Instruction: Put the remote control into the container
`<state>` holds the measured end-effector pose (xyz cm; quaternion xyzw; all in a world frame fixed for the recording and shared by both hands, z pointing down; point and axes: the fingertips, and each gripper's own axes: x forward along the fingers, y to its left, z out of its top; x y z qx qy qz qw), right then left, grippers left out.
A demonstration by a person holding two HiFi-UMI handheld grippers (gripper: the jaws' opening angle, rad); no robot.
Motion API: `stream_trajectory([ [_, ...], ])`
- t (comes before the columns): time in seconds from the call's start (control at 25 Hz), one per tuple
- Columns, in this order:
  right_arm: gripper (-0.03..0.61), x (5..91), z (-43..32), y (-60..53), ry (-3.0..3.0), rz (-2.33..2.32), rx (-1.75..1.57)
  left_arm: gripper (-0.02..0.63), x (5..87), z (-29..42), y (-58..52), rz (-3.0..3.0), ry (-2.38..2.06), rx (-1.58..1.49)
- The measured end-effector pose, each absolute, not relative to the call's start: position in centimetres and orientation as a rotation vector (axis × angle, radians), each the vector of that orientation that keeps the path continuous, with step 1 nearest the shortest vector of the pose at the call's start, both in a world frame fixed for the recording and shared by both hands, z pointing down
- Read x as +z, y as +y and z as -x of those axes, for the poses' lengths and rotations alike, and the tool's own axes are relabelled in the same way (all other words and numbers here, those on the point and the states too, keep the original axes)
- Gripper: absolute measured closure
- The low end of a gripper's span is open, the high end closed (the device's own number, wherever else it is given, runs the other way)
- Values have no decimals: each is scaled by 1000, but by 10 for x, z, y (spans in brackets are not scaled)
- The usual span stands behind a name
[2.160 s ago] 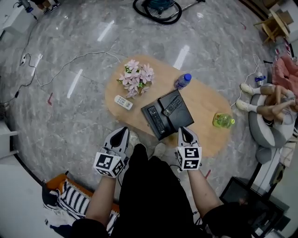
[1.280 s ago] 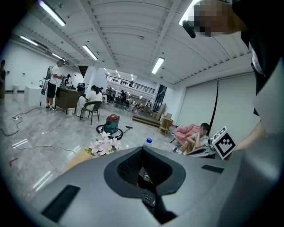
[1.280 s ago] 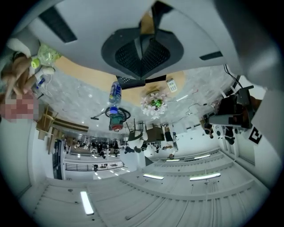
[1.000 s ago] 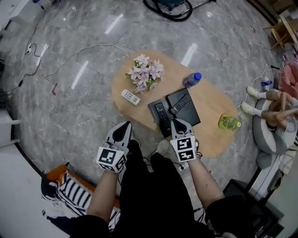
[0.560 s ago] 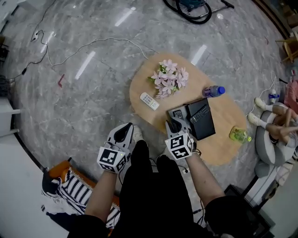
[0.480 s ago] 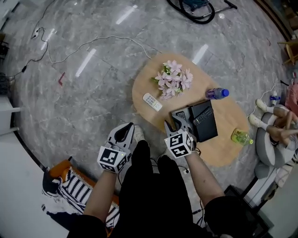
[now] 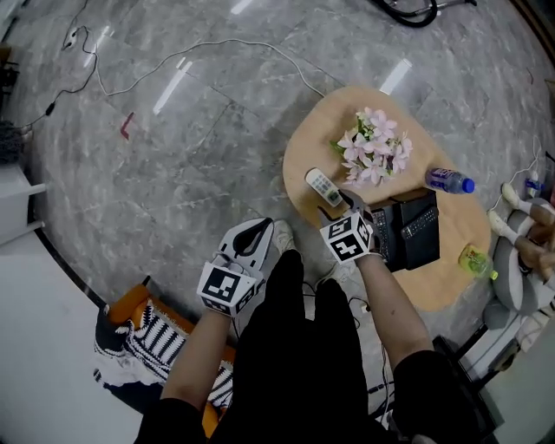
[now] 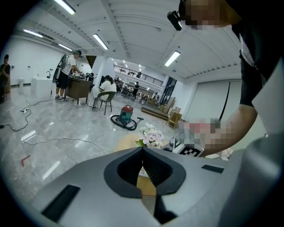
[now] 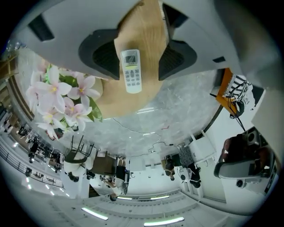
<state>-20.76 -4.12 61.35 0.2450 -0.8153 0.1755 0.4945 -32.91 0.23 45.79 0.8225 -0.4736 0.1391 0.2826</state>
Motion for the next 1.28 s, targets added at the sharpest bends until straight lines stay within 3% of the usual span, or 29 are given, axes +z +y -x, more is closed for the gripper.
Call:
stream_trajectory([
  [0.4, 265, 691, 229, -54, -1818, -480, 454, 607, 495, 380, 6, -2118, -1265, 406],
  [1.16, 268, 732, 224, -71, -1708, -424, 472, 607, 532, 386, 6, -2050, -1242, 393],
  [1.28, 319, 732, 225, -67, -1713, -445, 469, 607, 533, 381, 9, -2048, -1239, 403],
])
